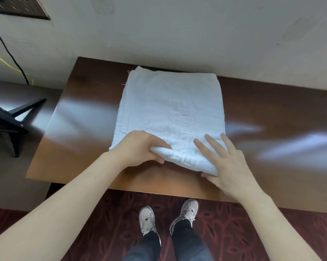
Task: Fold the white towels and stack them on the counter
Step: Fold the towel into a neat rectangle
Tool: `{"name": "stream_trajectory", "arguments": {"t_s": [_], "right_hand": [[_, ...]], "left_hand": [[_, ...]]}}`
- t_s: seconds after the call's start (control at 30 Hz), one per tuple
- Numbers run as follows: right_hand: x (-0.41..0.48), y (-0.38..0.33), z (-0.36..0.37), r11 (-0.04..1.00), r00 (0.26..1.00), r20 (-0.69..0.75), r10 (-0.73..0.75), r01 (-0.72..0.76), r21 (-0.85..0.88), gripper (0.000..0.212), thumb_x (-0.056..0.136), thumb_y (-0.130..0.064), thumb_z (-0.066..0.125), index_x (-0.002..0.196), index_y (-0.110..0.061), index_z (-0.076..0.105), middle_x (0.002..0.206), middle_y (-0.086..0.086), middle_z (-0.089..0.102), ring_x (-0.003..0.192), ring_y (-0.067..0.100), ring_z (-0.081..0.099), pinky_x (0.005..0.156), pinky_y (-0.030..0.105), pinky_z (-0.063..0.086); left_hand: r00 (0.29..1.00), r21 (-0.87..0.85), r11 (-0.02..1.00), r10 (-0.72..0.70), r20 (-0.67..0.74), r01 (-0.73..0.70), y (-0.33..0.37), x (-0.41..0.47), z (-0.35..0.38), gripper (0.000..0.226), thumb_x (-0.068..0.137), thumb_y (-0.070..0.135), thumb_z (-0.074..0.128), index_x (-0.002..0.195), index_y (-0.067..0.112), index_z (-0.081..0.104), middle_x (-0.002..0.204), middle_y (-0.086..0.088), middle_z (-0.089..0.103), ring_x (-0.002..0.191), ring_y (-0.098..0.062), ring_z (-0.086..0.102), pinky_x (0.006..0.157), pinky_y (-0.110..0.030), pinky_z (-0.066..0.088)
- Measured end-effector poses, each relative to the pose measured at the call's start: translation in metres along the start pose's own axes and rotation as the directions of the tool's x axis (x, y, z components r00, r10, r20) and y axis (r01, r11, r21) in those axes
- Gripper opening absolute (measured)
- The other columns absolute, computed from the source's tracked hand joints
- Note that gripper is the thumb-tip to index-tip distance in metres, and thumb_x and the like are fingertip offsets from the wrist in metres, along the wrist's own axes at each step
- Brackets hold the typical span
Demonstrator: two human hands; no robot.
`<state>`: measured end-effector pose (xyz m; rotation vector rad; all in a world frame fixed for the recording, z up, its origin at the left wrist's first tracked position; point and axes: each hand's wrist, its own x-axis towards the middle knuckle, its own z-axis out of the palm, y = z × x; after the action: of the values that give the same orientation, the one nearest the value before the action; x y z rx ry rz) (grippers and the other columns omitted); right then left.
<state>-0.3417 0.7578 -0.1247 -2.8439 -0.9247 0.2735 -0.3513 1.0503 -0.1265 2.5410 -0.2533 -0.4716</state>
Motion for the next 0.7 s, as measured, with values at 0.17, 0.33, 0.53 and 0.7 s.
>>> {"name": "stream_trajectory", "arguments": {"t_s": [0.17,0.33,0.53,0.7], "right_hand": [[0.007,0.008,-0.011,0.97,0.992,0.115,-0.052,0.023,0.243,0.085,0.094,-0.018,0.065,0.144,-0.063,0.012,0.153,-0.025,0.029,0.149,0.014,0.02,0.119,0.039,0.023],[0.027,0.015,-0.04,0.904,0.952,0.306,-0.003,-0.129,0.408,0.068,0.097,-0.021,0.058,0.137,-0.069,0.031,0.136,-0.048,0.028,0.142,-0.006,0.025,0.112,0.017,0.025],[0.061,0.025,-0.074,0.84,0.892,0.452,0.026,-0.265,0.474,0.058,0.095,-0.025,0.06,0.132,-0.066,0.043,0.14,-0.031,0.049,0.127,-0.002,0.049,0.105,0.022,0.041],[0.08,0.028,-0.101,0.81,0.854,0.519,0.033,-0.327,0.487,0.056,0.092,-0.02,0.062,0.131,-0.059,0.052,0.125,-0.038,0.057,0.12,-0.01,0.051,0.105,0.02,0.039]], "left_hand": [[0.992,-0.131,0.989,-0.058,0.114,0.073,-0.005,0.013,-0.016,0.044,0.07,0.047,0.085,0.111,0.048,0.071,0.087,0.043,0.058,0.09,0.013,0.053,0.072,-0.004,0.035],[0.98,-0.185,0.976,-0.079,0.181,0.113,0.003,0.017,-0.032,0.039,0.073,0.048,0.083,0.109,0.04,0.073,0.104,0.022,0.071,0.101,-0.006,0.061,0.086,-0.023,0.048],[0.99,0.153,0.985,-0.053,-0.132,0.073,0.008,-0.006,-0.028,0.045,0.074,0.077,0.061,0.102,0.042,0.068,0.072,0.016,0.062,0.069,-0.003,0.053,0.06,-0.02,0.038],[0.898,0.173,0.98,-0.017,-0.44,0.103,-0.006,-0.021,-0.027,0.059,0.063,0.087,0.05,0.091,0.038,0.067,0.075,0.021,0.063,0.072,-0.005,0.062,0.052,-0.016,0.031]]}}
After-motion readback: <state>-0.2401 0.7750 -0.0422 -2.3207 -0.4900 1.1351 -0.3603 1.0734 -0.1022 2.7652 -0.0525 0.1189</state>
